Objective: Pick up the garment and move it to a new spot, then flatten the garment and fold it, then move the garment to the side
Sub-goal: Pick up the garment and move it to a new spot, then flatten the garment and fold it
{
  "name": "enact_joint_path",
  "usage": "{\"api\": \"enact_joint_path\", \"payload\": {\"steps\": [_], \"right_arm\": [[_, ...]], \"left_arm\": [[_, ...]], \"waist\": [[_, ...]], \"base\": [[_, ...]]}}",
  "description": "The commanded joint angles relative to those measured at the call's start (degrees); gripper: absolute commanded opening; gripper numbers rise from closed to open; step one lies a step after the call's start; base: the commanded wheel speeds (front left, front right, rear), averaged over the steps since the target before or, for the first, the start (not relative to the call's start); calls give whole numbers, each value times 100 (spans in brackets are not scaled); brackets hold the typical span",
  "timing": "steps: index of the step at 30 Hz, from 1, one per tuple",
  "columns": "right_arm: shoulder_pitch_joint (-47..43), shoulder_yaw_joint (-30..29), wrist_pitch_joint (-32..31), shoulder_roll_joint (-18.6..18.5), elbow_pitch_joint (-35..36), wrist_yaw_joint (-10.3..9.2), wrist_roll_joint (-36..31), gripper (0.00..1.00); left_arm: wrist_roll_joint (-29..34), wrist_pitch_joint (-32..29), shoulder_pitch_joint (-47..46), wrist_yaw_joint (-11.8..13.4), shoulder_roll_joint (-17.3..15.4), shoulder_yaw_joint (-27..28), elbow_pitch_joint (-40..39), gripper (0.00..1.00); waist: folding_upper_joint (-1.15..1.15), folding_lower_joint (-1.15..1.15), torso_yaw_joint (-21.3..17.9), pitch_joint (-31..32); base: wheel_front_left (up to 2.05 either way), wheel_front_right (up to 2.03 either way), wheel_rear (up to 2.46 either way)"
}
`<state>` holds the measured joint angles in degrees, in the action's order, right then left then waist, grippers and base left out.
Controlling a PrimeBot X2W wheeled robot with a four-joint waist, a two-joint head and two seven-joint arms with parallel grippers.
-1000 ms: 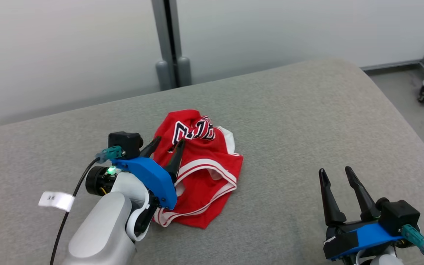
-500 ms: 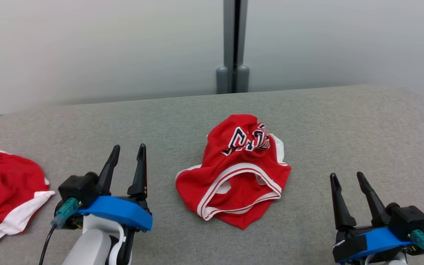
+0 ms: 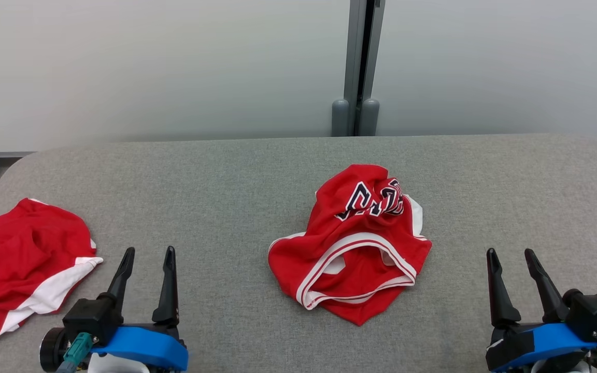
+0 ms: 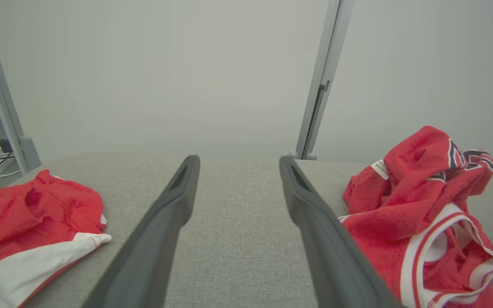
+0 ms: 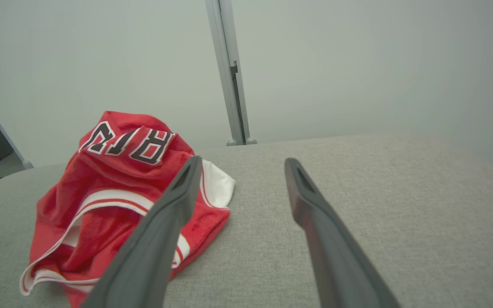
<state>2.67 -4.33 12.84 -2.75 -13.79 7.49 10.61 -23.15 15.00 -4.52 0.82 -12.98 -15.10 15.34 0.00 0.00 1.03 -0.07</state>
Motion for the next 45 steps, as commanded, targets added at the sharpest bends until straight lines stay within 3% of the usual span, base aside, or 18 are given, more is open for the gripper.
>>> {"api": "enact_joint_path", "payload": {"steps": [1, 24, 31, 38, 45], "right_arm": [[-90, -31, -19, -25, -18, 1, 10, 100], [-74, 92, -40, -25, -138, 1, 113, 100], [224, 428, -349, -24, -179, 1, 87, 100], [828, 931, -1158, -26, -882, 1, 24, 100], [1392, 1100, -1462, -29, -1879, 1, -343, 100]], "left_arm": [[23, 25, 54, 44, -42, 53, 65, 100], [-154, -84, 3, 116, -106, 73, 292, 100], [-163, -72, -62, 116, -110, 61, 217, 100], [-141, -59, -217, 72, -112, 20, 138, 100], [-109, -77, -342, 71, -129, -50, 28, 100]], "waist": [[0, 0, -6, 10], [0, 0, -84, 17], [0, 0, -29, -110], [0, 0, 68, -347], [0, 0, 222, -540]], "base": [[0, 0, 0], [0, 0, 0], [0, 0, 0], [0, 0, 0], [0, 0, 0]]}}
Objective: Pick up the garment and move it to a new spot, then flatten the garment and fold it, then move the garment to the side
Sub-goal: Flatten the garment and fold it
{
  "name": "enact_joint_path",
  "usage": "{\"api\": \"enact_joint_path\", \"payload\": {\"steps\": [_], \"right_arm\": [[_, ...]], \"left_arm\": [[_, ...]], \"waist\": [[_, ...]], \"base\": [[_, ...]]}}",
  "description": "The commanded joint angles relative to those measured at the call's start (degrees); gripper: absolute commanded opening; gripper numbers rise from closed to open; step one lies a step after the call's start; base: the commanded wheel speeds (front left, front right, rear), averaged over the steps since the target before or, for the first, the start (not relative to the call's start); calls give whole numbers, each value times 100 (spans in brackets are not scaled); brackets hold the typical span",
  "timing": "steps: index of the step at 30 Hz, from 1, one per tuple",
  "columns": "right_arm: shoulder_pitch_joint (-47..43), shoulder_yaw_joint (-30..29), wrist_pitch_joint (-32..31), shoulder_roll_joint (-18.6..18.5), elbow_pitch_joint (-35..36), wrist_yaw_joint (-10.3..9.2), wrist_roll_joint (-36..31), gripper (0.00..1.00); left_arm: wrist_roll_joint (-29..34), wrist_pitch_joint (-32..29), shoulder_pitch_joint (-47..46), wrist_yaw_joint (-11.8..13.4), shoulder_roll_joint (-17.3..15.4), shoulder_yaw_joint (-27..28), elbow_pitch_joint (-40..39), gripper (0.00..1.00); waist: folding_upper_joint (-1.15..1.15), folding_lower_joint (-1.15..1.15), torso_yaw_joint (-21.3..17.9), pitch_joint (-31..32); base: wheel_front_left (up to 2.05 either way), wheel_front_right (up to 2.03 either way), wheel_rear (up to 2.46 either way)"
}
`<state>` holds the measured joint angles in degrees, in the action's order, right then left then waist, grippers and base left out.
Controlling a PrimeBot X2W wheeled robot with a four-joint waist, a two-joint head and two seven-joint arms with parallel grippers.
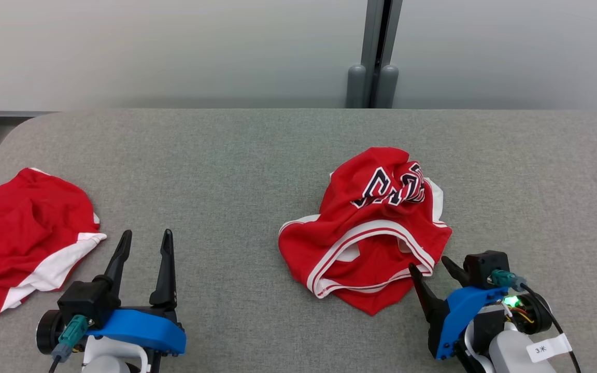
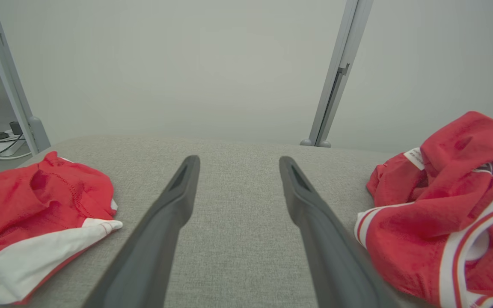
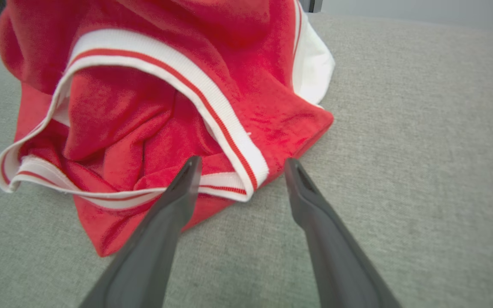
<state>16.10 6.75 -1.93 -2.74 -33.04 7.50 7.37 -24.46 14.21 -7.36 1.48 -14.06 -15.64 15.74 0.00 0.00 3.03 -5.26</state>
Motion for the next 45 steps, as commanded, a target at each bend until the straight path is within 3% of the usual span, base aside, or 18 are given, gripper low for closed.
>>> {"api": "enact_joint_path", "payload": {"steps": [1, 11, 12, 13, 14, 21, 27, 31, 34, 45], "right_arm": [[117, -17, 21, -26, -84, -1, -59, 100], [738, -346, 221, -27, -1217, -1, -319, 100], [793, -372, 282, -27, -1292, -1, -275, 61], [846, -401, 381, -26, -1344, -1, -253, 39], [886, -421, 462, -27, -1400, -1, -222, 0], [1081, -546, 1155, -27, -1498, -1, -138, 0], [1424, -342, 1364, -25, -594, -1, -94, 0], [1852, 167, 1064, -24, 664, -1, -170, 0], [2169, 541, 742, -24, 1224, -1, -118, 0], [3543, 1670, 361, -25, 1899, -1, 470, 0]], "left_arm": [[26, -3, -70, 1, -21, -11, -20, 100], [35, -29, -184, -54, -15, -142, -25, 100], [34, -34, -195, -55, -14, -152, -24, 100], [31, -39, -203, -57, -14, -165, -25, 100], [29, -45, -204, -55, -15, -173, -24, 100], [-28, -53, -129, -27, -50, -180, -8, 100], [-66, -41, -92, 12, -45, -168, -55, 100], [-89, -35, -101, 40, -53, -165, -106, 100], [-95, -26, -149, 42, -44, -182, -132, 100], [-72, 8, -358, 17, 16, -244, -187, 100]], "waist": [[0, 0, 44, -38], [0, 0, 160, -112], [0, 0, 164, -112], [0, 0, 166, -110], [0, 0, 167, -102], [0, 0, 94, 32], [0, 0, 22, 146], [0, 0, 4, 131], [0, 0, 43, 84], [0, 0, 348, -155]], "base": [[0, 0, 0], [0, 0, 0], [0, 0, 0], [0, 0, 0], [0, 0, 0], [0, 0, 0], [0, 0, 0], [0, 0, 0], [0, 0, 0], [0, 0, 0]]}}
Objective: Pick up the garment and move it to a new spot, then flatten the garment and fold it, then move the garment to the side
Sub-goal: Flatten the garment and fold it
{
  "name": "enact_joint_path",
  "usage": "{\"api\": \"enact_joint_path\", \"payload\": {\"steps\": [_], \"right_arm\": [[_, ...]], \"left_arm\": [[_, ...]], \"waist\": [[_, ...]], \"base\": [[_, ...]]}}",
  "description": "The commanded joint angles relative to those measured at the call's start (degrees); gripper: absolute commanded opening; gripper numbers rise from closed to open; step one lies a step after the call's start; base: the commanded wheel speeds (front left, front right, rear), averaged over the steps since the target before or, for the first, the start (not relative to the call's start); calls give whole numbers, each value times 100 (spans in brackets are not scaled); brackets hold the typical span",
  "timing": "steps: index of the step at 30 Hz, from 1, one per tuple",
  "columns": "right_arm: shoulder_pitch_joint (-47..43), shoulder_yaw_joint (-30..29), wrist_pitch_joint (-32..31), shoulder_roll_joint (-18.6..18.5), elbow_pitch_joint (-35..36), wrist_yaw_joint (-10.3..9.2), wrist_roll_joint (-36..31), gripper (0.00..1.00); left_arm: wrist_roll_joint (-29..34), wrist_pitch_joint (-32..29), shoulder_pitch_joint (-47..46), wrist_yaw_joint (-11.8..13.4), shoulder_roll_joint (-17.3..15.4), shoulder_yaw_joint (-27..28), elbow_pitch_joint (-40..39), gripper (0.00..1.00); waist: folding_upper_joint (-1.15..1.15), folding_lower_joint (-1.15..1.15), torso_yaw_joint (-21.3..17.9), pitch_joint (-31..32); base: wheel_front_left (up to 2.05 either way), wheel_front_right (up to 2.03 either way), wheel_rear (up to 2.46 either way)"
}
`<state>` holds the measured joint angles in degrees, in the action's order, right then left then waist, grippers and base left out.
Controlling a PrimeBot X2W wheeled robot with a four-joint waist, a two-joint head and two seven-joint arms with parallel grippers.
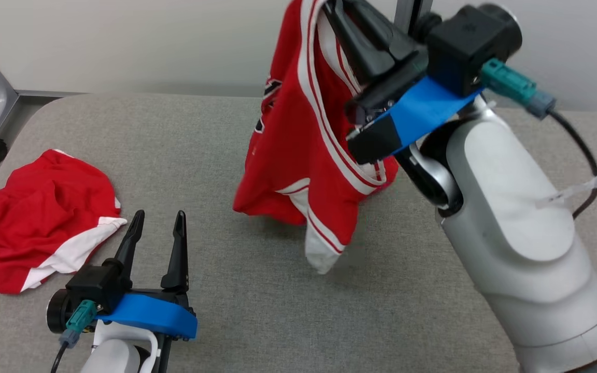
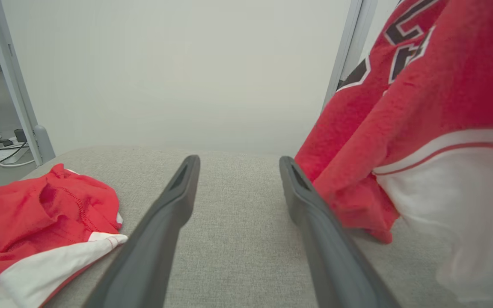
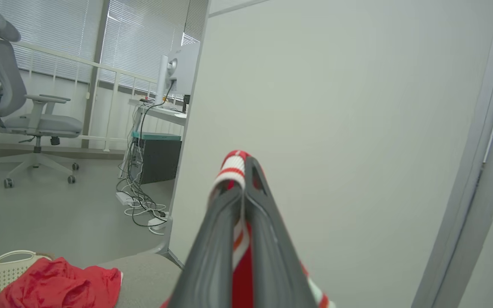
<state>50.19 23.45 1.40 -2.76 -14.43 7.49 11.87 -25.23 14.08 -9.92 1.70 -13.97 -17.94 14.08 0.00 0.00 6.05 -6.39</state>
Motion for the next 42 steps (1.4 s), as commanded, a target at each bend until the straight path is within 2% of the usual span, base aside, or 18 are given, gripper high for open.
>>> {"api": "enact_joint_path", "payload": {"steps": [1, 4, 7, 11, 14, 19, 26, 31, 33, 38, 42], "right_arm": [[272, 54, 59, -23, 69, 0, 170, 0], [711, 94, 213, -23, 155, 0, 470, 0], [1027, -20, 310, -23, 121, 0, 451, 0], [917, -388, 168, -25, -176, 0, 45, 0], [535, -788, 12, -39, -542, 0, -444, 0], [57, -1501, -105, -299, -1364, 1, -949, 0], [364, -2218, 222, -721, -2530, 1, -1628, 0], [667, -2715, 446, -857, -3236, 0, -2030, 0], [712, -2899, 392, -843, -3536, 0, -2173, 100], [664, -3104, 171, -764, -4167, 0, -2392, 100], [545, -3007, 20, -623, -4483, 0, -2415, 100]], "left_arm": [[8, 22, -116, -9, 13, -15, -23, 100], [15, 40, -113, -1, 21, -15, -19, 100], [12, 58, -131, -5, 13, -4, -26, 100], [19, 65, -162, -5, 27, -11, -32, 100], [21, 76, -169, -16, 36, -14, -54, 100], [57, 84, -220, -33, 34, -33, -105, 100], [115, 89, -468, -127, 81, -177, -126, 100], [165, 98, -653, -196, 150, -260, -107, 100], [187, 102, -710, -211, 173, -274, -93, 100], [204, 107, -696, -180, 179, -256, -40, 100], [186, 111, -605, -117, 138, -206, -20, 100]], "waist": [[0, 0, 72, -63], [0, 0, 121, -111], [0, 0, 138, -141], [0, 0, 160, -165], [0, 0, 170, -202], [0, 0, 188, -363], [0, 0, 405, -732], [0, 0, 635, -953], [0, 0, 682, -991], [0, 0, 649, -935], [0, 0, 495, -782]], "base": [[0, 0, 0], [0, 0, 0], [0, 0, 0], [0, 0, 0], [0, 0, 0], [0, 0, 0], [0, 0, 0], [0, 0, 0], [0, 0, 0], [0, 0, 0], [0, 0, 0]]}}
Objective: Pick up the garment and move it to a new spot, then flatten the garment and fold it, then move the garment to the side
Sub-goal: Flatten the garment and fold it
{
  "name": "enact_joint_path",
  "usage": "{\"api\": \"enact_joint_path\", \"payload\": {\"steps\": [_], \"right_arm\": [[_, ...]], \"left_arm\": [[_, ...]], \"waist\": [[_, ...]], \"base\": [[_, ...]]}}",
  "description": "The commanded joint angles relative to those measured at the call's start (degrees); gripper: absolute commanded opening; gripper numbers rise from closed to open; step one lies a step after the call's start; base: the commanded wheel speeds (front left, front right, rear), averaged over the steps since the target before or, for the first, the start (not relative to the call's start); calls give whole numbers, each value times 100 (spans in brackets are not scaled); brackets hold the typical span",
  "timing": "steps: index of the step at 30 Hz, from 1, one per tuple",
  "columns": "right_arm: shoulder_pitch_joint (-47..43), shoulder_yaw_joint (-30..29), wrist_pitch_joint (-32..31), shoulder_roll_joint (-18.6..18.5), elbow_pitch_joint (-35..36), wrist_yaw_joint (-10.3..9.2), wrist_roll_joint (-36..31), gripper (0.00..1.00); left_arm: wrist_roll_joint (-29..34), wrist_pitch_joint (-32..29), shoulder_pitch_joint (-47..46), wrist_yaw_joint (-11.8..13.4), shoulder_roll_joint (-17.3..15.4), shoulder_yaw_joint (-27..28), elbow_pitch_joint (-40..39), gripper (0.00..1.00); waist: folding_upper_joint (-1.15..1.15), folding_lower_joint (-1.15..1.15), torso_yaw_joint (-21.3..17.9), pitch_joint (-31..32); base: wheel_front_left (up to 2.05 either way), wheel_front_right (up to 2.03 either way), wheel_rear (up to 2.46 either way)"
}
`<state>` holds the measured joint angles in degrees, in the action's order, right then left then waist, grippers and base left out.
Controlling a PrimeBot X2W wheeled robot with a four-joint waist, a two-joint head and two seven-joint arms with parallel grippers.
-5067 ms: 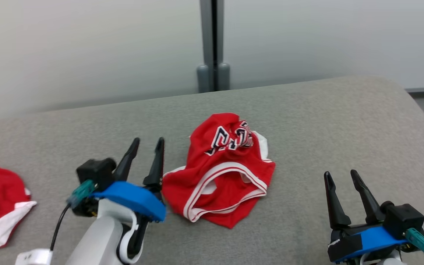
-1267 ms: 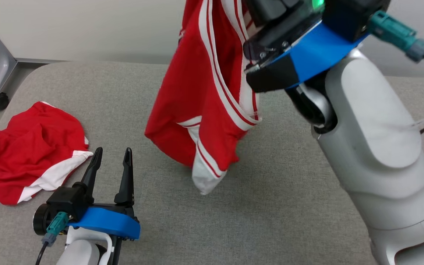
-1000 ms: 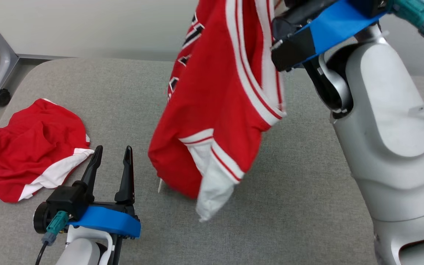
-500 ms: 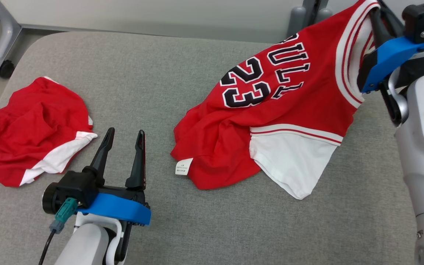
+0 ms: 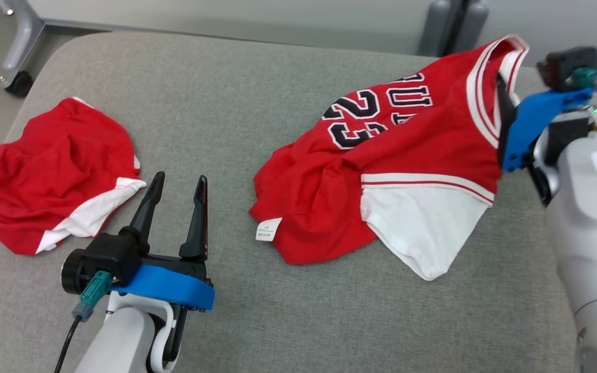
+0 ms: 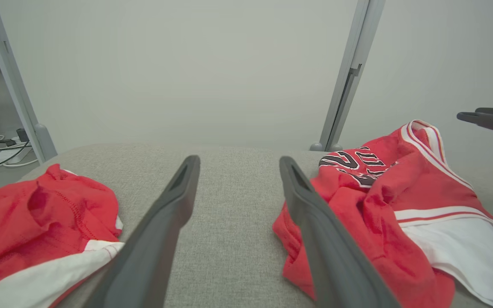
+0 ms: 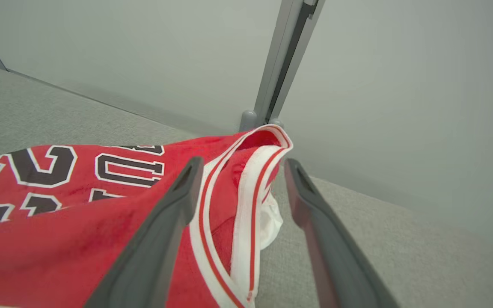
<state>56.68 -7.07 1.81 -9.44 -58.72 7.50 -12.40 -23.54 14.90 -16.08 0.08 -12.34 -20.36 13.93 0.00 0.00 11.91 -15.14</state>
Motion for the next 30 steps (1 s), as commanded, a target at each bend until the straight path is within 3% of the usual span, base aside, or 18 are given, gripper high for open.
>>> {"api": "enact_joint_path", "payload": {"steps": [1, 8, 17, 23, 30], "right_arm": [[-161, 100, -29, 114, -115, -1, 69, 100], [-774, 1036, 234, 429, -121, -1, 728, 100], [-2487, 2234, 414, 544, 1292, -1, 1607, 100], [-3515, 2374, 205, 560, 2381, -1, 1648, 100], [-4018, 2358, -241, 574, 2884, -1, 1444, 100]], "left_arm": [[8, 29, 47, 53, -35, 48, 7, 100], [-64, 22, 256, 104, -98, 86, 67, 100], [-155, -53, 439, 188, -194, 141, -10, 100], [-193, -73, 472, 217, -206, 139, -43, 100], [-207, -68, 423, 212, -216, 117, -27, 100]], "waist": [[0, 0, -135, 150], [0, 0, -447, 543], [0, 0, -644, 727], [0, 0, -630, 692], [0, 0, -576, 659]], "base": [[0, 0, 0], [0, 0, 0], [0, 0, 0], [0, 0, 0], [0, 0, 0]]}}
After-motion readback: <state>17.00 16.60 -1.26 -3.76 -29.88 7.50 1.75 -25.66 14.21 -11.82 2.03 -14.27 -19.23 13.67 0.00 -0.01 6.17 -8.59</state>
